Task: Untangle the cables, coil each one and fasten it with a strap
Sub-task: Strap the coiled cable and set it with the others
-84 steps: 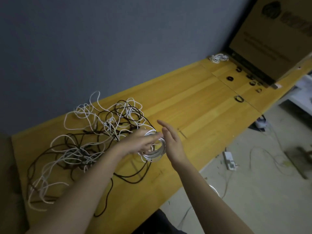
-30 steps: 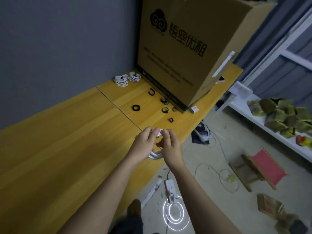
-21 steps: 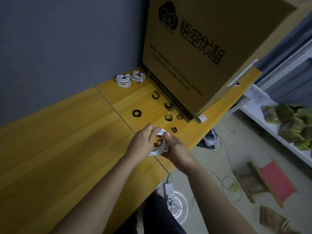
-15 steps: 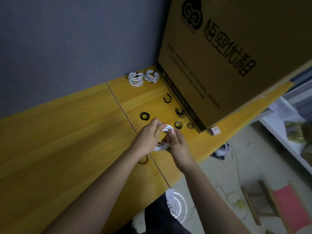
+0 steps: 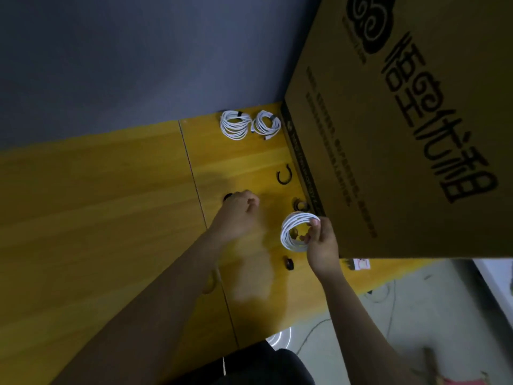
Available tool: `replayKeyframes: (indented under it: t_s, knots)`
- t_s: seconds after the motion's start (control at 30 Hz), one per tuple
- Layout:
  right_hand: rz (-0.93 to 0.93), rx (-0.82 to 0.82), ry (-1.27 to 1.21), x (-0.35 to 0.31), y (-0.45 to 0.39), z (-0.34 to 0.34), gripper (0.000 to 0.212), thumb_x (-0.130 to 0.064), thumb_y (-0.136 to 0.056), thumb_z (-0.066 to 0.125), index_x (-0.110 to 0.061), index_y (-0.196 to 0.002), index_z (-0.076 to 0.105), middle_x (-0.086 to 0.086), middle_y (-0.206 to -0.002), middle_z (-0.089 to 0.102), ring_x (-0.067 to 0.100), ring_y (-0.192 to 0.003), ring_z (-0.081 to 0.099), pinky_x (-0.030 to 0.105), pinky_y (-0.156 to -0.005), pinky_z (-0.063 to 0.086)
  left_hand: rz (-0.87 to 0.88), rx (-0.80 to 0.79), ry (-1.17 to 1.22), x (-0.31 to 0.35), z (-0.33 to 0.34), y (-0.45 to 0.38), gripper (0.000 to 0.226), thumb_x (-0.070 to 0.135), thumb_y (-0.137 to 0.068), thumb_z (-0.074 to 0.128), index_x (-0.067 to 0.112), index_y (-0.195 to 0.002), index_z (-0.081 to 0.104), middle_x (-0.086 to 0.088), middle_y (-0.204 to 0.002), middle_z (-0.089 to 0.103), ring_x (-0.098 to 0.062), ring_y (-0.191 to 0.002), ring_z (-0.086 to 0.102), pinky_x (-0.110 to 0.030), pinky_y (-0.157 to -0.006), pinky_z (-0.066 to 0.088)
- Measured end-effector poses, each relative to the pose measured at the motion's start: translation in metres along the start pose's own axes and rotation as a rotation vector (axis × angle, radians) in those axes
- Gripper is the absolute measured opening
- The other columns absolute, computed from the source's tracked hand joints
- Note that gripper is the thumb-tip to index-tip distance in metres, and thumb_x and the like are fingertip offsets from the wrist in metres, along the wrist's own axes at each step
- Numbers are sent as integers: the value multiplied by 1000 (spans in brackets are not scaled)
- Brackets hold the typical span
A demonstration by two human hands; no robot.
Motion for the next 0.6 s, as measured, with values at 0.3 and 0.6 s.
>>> replayKeyframes:
  t_s: [0.3,0.6]
  knots:
    - [-96,-6,203,-26,-47,-6,17,-28,-103,33,-19,-100,46,-7,-74,52,6,-62,50,25,-51,35,-65,-43,-245,10,41,-99,41,26,-102,39,19,-142,40,-17,-134,43,-38,-120,47,-43,-93,44]
    - [-22,-42,234,-18,-71,3,13,-29,-103,32,-24,-103,44,-12,-77,49,7,-66,50,29,-52,34,37,-200,-530,12,61,-141,30,17,-101,38,11,-123,58,-18,-129,46,-38,-117,50,-43,-91,43]
Point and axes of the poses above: each hand's wrist, its own y-axis away from the middle knuckle, its own z-axis out of the palm, x = y × z, the point moved 9 cm from there along -y, towards the middle knuckle
